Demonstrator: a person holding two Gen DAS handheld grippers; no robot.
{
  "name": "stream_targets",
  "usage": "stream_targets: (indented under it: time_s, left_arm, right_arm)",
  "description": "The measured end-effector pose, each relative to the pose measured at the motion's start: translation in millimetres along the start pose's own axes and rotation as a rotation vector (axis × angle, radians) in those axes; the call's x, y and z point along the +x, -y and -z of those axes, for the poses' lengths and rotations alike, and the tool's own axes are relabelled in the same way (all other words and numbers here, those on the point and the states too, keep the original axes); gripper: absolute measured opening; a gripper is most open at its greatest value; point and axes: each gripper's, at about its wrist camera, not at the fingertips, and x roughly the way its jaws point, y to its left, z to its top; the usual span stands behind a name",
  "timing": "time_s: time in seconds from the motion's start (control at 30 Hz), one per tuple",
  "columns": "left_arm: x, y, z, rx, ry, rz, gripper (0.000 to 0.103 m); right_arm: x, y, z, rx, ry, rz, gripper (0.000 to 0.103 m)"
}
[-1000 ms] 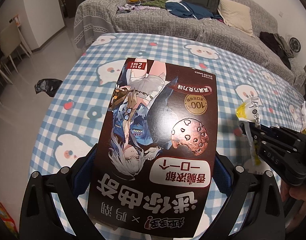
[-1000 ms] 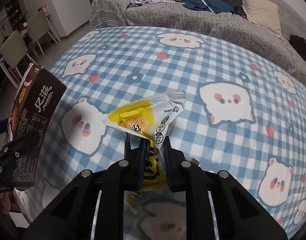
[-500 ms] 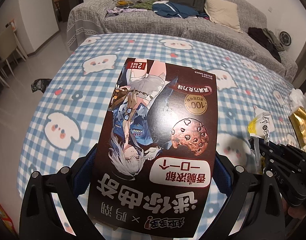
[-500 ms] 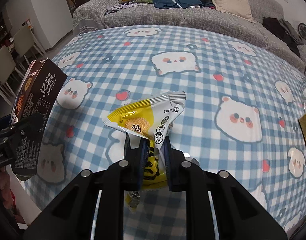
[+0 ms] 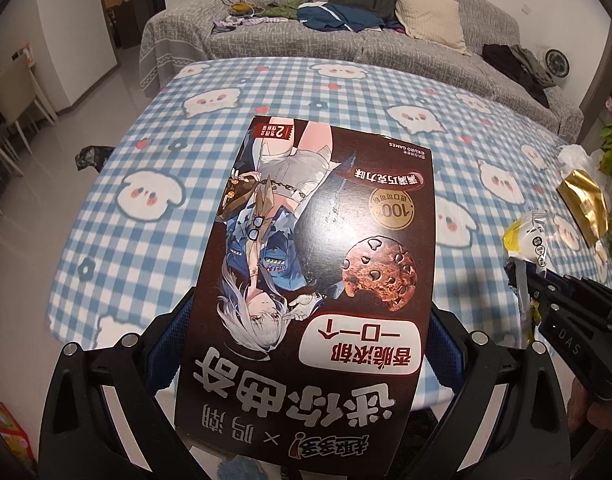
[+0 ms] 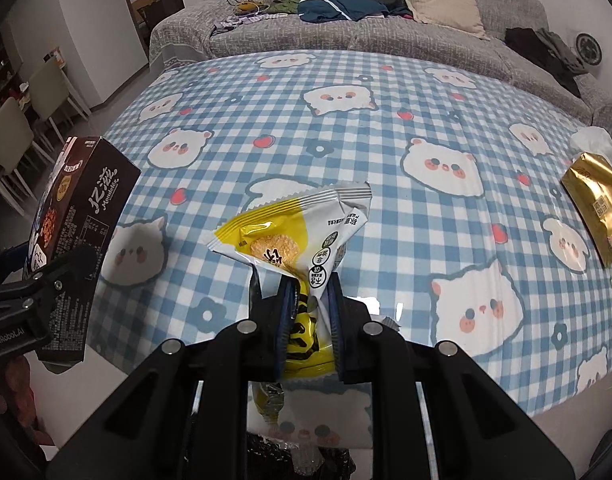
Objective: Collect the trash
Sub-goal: 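Lift the yellow packet with the right gripper while the left holds the brown box, then carry the brown box and yellow packet over the black trash bin with both grippers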
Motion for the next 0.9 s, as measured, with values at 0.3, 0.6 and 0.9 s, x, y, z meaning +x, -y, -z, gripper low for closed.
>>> stream_targets:
  time_s: [0.3, 0.6, 0.9]
  left_arm:
    - [-20, 7, 35, 0.023, 0.006, -0.004, 0.096]
    - [-39, 10, 74, 0.025, 0.016, 0.006, 0.096]
    - [-57, 11, 105, 0.023, 0.035, 0.019, 0.096]
  right_arm:
    - [-27, 0, 31, 0.01, 0.009, -0.003, 0.017]
    - [-54, 4, 61, 0.012, 0.03, 0.0, 0.017]
    - [-71, 6, 91, 0.04, 0.042, -0.015, 0.017]
